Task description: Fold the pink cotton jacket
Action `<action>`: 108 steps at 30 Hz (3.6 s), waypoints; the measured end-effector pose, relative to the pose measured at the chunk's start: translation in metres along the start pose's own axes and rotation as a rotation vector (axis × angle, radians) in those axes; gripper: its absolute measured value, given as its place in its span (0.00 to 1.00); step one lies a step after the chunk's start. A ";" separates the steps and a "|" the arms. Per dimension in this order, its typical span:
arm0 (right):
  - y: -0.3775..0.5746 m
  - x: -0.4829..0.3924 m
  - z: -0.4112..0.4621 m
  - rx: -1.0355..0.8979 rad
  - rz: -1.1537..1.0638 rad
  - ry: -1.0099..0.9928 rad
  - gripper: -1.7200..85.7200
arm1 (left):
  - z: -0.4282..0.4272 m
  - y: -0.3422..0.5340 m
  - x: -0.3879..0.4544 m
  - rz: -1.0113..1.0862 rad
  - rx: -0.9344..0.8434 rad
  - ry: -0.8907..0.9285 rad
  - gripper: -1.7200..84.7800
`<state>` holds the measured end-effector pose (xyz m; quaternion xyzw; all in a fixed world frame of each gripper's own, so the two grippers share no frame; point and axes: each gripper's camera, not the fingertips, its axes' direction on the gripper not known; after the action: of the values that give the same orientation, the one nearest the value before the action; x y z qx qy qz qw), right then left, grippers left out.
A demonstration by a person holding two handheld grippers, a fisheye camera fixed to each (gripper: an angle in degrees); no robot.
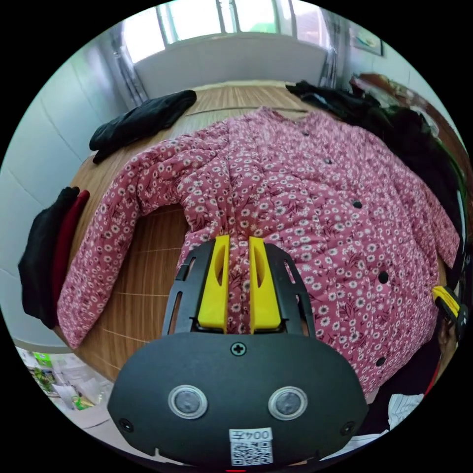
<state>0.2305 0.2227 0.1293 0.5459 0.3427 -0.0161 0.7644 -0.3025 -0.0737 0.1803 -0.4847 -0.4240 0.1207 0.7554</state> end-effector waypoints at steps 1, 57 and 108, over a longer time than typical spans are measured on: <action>-0.005 0.003 -0.008 0.052 0.013 0.002 0.03 | 0.003 -0.001 0.002 0.003 0.002 -0.001 0.10; -0.163 0.322 -0.104 0.284 -0.059 0.711 0.03 | 0.145 -0.191 0.292 0.518 0.107 0.363 0.05; -0.162 0.069 0.149 -0.113 -0.047 0.027 0.08 | 0.162 -0.190 -0.047 -0.050 -0.014 -0.151 0.02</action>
<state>0.2941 0.0559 -0.0168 0.4936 0.3662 -0.0073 0.7888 -0.4973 -0.0949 0.3415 -0.4687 -0.4926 0.1352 0.7207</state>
